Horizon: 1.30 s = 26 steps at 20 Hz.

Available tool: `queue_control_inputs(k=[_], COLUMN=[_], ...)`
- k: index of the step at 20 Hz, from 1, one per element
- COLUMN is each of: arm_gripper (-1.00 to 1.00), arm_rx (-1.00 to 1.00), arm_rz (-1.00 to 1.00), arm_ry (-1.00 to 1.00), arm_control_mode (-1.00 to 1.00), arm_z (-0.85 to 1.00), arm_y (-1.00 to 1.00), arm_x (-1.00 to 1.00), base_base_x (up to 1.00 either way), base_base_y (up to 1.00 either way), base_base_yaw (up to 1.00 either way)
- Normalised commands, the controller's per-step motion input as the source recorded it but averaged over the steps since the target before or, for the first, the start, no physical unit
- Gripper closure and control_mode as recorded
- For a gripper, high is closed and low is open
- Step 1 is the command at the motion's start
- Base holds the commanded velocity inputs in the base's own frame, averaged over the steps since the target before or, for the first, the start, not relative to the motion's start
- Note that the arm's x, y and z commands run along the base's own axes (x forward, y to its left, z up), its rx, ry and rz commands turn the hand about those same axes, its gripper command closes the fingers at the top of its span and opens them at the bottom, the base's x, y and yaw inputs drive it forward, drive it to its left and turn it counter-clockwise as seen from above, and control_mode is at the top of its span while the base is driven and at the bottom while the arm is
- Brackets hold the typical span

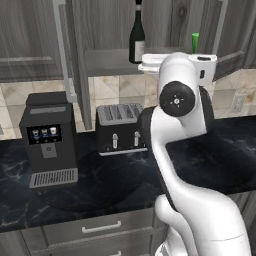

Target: Open the cabinet directly in front. Then move the wine and the cup to the dining counter with the candle on it.

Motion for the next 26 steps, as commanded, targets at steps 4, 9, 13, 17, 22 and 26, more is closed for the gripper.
queue_control_inputs(k=[4,9,13,17,22,26], arm_gripper=[-1.0,-1.0,-1.0,-1.0,-1.0,-1.0], arm_rx=[0.0,0.0,0.0,0.0,0.0,0.02], arm_rz=[-0.17,-0.1,-0.05,-0.03,-0.07,-0.29], arm_ry=[0.1,0.11,0.08,0.03,0.07,0.15], arm_control_mode=[-1.0,-1.0,-1.0,-1.0,-1.0,-1.0], arm_z=[0.0,0.0,0.0,-0.06,-0.21,0.0], arm_y=[0.0,-0.05,-0.28,-0.45,-0.52,-0.85], arm_x=[1.0,1.0,0.85,0.65,0.44,-0.25], base_base_x=[0.0,0.0,0.0,0.0,0.0,0.0], base_base_y=[0.0,0.0,0.0,0.0,0.0,0.0], base_base_yaw=[0.0,0.0,0.0,0.0,0.0,0.0])
